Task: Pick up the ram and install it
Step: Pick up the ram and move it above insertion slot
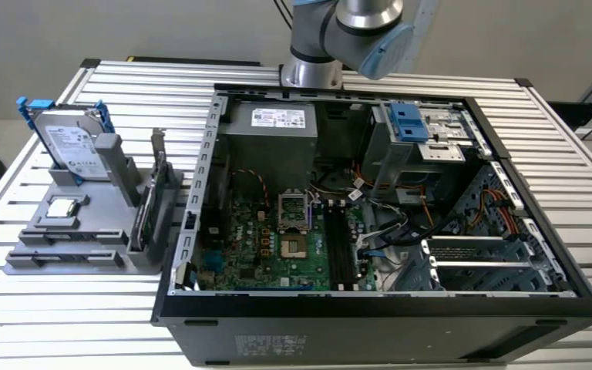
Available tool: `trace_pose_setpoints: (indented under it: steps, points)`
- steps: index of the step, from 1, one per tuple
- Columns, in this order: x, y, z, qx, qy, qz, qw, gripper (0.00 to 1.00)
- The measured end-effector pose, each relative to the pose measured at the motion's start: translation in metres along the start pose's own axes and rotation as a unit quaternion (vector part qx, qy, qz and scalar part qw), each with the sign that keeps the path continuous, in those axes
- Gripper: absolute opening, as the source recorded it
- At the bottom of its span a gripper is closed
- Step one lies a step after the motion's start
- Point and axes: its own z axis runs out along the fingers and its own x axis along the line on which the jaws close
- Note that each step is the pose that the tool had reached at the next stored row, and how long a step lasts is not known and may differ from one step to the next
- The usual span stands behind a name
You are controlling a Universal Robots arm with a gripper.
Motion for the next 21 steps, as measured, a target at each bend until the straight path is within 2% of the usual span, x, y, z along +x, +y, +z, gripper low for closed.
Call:
trace_pose_setpoints:
  steps: [3,8,21]
  points:
    - [0.0000,0.0000,0.0000,0.0001,-0.0004,0.008,1.0000,1.00]
    - [0.0006,-0.0001,0.0014,0.0002,-0.0004,0.009,1.0000,1.00]
    - [0.0051,-0.0009,0.0140,0.0000,-0.0002,0.004,1.0000,1.00]
